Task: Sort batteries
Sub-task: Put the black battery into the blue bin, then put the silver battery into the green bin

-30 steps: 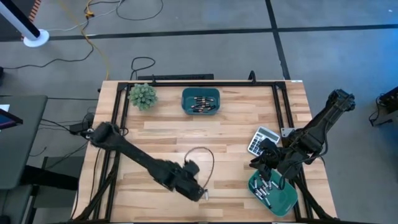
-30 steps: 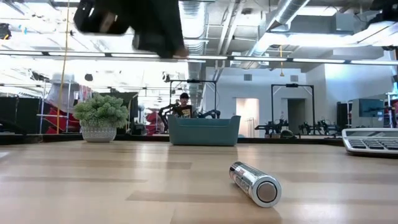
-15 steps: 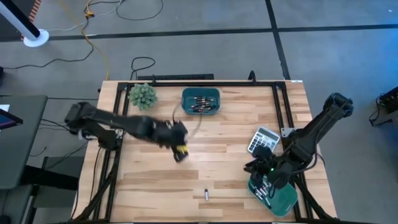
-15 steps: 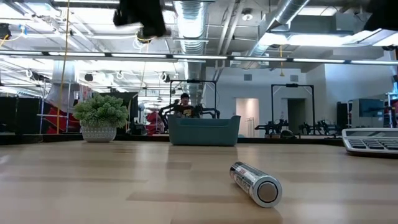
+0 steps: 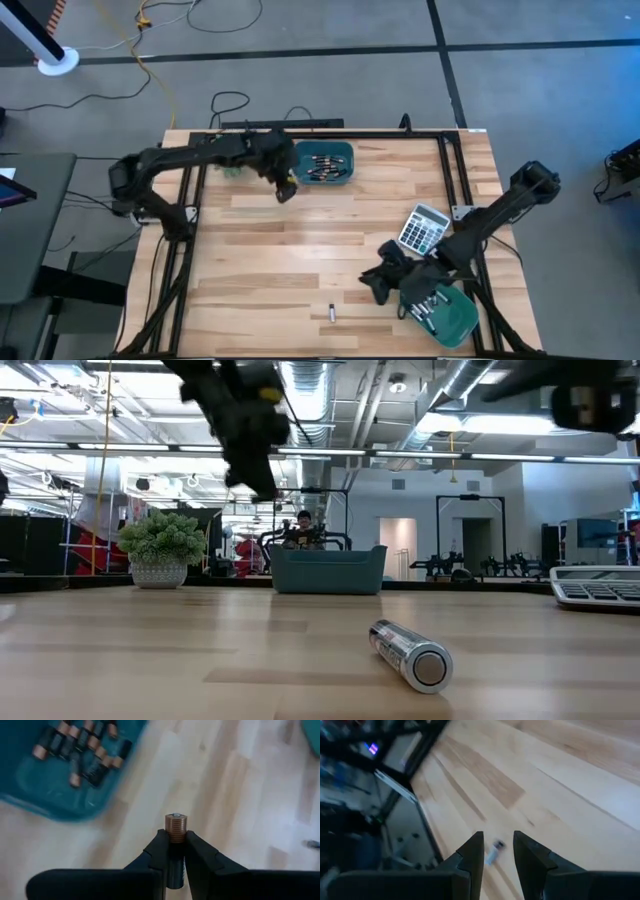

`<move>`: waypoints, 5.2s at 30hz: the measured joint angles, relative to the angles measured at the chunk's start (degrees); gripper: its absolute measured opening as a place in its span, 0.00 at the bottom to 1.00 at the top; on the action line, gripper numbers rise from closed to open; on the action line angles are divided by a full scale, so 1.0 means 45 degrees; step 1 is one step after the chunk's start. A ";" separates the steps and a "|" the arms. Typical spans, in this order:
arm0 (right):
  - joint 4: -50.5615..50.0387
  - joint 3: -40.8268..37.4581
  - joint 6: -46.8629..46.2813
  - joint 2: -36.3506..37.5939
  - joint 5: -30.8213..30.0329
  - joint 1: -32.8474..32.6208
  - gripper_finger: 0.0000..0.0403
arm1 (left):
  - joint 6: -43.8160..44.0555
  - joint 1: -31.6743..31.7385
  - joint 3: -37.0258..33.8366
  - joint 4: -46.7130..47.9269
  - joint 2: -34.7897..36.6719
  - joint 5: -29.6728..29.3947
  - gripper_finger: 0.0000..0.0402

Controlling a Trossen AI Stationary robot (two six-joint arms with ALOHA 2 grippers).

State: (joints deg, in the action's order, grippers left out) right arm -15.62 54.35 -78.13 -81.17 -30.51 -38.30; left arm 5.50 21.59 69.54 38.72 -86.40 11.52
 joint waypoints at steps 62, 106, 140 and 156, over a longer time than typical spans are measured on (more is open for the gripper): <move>0.3424 0.0000 -0.0499 -0.1391 0.0144 0.2657 0.30 | -0.2740 0.2297 0.8003 0.4350 -0.7340 -0.1436 0.23; -0.6201 0.8438 -0.2042 -0.6799 0.2778 0.2938 0.53 | 1.0969 -0.9020 -0.9292 -0.2123 0.9045 -0.4507 0.23; -1.1423 1.5849 -0.6523 -1.4222 0.6816 0.2125 0.27 | 0.8514 -0.9826 -0.9292 -0.1770 0.9037 -0.2850 0.23; -1.2792 1.5688 -0.6356 -1.3178 0.5047 0.1758 0.04 | 0.8539 -0.9826 -0.9292 -0.1581 0.9037 -0.3079 0.23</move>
State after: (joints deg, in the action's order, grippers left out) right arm -73.18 124.95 -106.73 -140.47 -7.80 -30.38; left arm 43.92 -22.63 27.73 31.60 -45.74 -2.33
